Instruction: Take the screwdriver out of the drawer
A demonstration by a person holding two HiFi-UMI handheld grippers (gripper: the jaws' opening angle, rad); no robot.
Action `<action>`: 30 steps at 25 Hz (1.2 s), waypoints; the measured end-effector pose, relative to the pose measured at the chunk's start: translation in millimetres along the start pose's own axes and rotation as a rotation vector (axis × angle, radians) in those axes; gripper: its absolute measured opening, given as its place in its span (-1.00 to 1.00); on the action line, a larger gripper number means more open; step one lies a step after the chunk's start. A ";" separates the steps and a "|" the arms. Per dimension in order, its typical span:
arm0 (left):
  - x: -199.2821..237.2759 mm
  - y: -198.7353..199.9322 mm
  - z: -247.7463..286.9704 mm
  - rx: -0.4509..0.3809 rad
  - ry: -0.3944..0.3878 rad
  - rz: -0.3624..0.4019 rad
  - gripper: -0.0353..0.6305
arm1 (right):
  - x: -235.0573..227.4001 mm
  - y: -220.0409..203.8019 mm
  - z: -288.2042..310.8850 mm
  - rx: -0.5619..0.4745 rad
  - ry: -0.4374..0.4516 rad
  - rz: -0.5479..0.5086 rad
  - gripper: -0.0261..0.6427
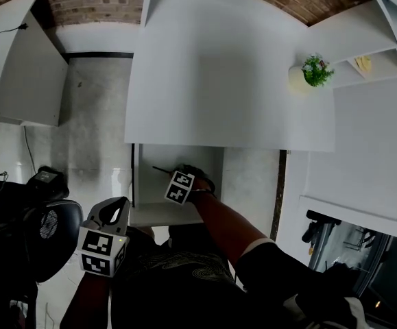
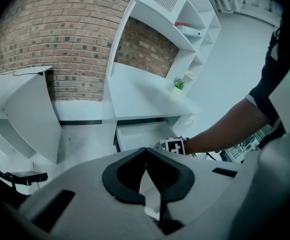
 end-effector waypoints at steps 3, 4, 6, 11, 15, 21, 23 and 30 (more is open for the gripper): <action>3.7 1.8 0.4 -0.011 0.009 -0.004 -0.84 | -1.5 -0.1 0.6 0.006 0.004 0.017 -0.63; 4.2 2.1 0.2 -0.014 0.009 -0.002 -0.84 | -1.9 -0.6 0.1 0.002 0.006 0.027 -0.64; 3.7 4.6 -0.8 -0.021 0.006 0.007 -0.84 | -2.9 -1.8 -3.1 -0.014 0.009 0.055 -0.67; 5.1 13.4 -4.5 -0.046 0.005 0.017 -0.84 | -2.5 -1.6 -22.6 -0.077 -0.008 0.112 -0.68; 4.7 22.4 -6.6 -0.070 -0.011 0.039 -0.84 | -1.3 -2.8 -45.4 -0.129 -0.035 0.141 -0.68; -0.7 32.0 -8.4 -0.100 -0.054 0.069 -0.84 | 1.8 -5.5 -82.2 -0.189 -0.085 0.175 -0.68; -3.3 33.2 -9.4 -0.108 -0.069 0.079 -0.84 | 3.4 -9.0 -91.6 -0.201 -0.103 0.193 -0.68; -11.8 42.4 -16.3 -0.135 -0.095 0.107 -0.84 | 9.7 -9.1 -141.0 -0.309 -0.161 0.253 -0.68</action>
Point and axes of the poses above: the fingertips, and each gripper's own axes: z forward along the fingers, x to its left, y out of its top, the point moved 10 cm from there along -z, backward along the fingers, and after that the axes turned 4 degrees about -x, right-handed, at the moved point
